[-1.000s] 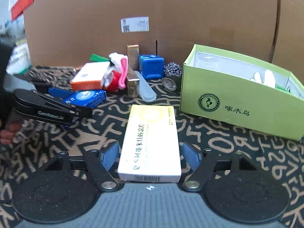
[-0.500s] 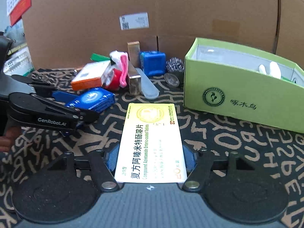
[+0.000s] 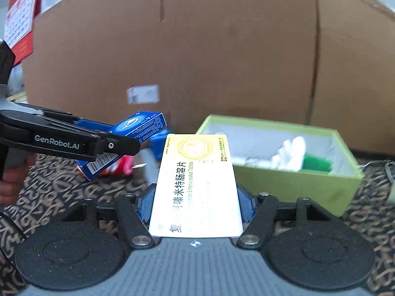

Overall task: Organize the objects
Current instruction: 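Carry both medicine boxes into the shoebox and open both tools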

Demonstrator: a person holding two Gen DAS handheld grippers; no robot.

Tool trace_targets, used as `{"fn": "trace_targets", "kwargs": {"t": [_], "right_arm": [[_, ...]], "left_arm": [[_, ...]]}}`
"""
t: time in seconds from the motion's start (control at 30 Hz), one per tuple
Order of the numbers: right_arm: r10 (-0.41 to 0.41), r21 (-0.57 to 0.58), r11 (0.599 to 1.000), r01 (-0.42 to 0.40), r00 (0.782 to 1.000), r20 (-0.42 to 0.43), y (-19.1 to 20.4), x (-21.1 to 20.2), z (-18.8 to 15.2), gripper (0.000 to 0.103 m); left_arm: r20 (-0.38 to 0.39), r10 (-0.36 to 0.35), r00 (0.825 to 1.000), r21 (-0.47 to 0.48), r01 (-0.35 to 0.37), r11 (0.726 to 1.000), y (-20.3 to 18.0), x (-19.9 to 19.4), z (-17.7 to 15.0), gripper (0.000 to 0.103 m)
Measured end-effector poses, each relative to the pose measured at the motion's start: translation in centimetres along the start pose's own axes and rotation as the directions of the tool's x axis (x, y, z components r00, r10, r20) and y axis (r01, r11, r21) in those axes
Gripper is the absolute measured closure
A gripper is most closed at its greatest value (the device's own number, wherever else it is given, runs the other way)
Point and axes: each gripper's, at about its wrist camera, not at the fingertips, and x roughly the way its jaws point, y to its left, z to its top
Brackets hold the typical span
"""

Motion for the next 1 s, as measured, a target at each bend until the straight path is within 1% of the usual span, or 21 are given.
{"fn": "trace_targets", "kwargs": {"t": [0.17, 0.37, 0.5, 0.73, 0.83, 0.93, 0.97, 1.0], "right_arm": [[-0.089, -0.006, 0.996, 0.089, 0.996, 0.033, -2.5, 0.7, 1.3, 0.033], [-0.16, 0.041, 0.987, 0.158, 0.986, 0.038, -6.0, 2.8, 2.5, 0.033], [-0.203, 0.039, 0.979, 0.202, 0.978, 0.04, -7.7, 4.9, 3.5, 0.033], [-0.208, 0.073, 0.976, 0.207, 0.978, 0.013, -9.9, 8.5, 3.8, 0.033], [-0.185, 0.104, 0.977, 0.184, 0.983, 0.0, -10.6, 9.8, 3.5, 0.033], [-0.155, 0.102, 0.982, 0.157, 0.987, -0.03, -10.5, 11.1, 2.8, 0.033], [-0.14, 0.092, 0.985, 0.144, 0.989, -0.051, -10.5, 11.8, 2.5, 0.033], [-0.132, 0.079, 0.987, 0.137, 0.989, -0.067, -10.4, 12.3, 2.2, 0.033]], "left_arm": [[0.03, -0.019, 0.999, -0.014, 0.019, 1.0, -2.3, 2.4, 2.6, 0.047], [0.02, -0.002, 1.0, -0.033, 0.002, 0.999, -4.7, 6.5, 5.1, 0.047], [0.015, 0.015, 1.0, -0.048, -0.015, 0.999, -5.7, 9.6, 6.5, 0.047], [-0.026, 0.038, 0.999, -0.074, -0.04, 0.996, -6.1, 14.7, 7.8, 0.047], [-0.039, 0.048, 0.998, -0.065, -0.051, 0.997, -6.3, 16.2, 7.8, 0.047], [-0.048, 0.056, 0.997, -0.059, -0.059, 0.997, -6.3, 17.6, 7.5, 0.046], [-0.041, 0.057, 0.998, -0.057, -0.06, 0.997, -6.3, 17.9, 7.2, 0.044], [-0.031, 0.055, 0.998, -0.054, -0.057, 0.997, -6.3, 18.1, 6.9, 0.027]]}}
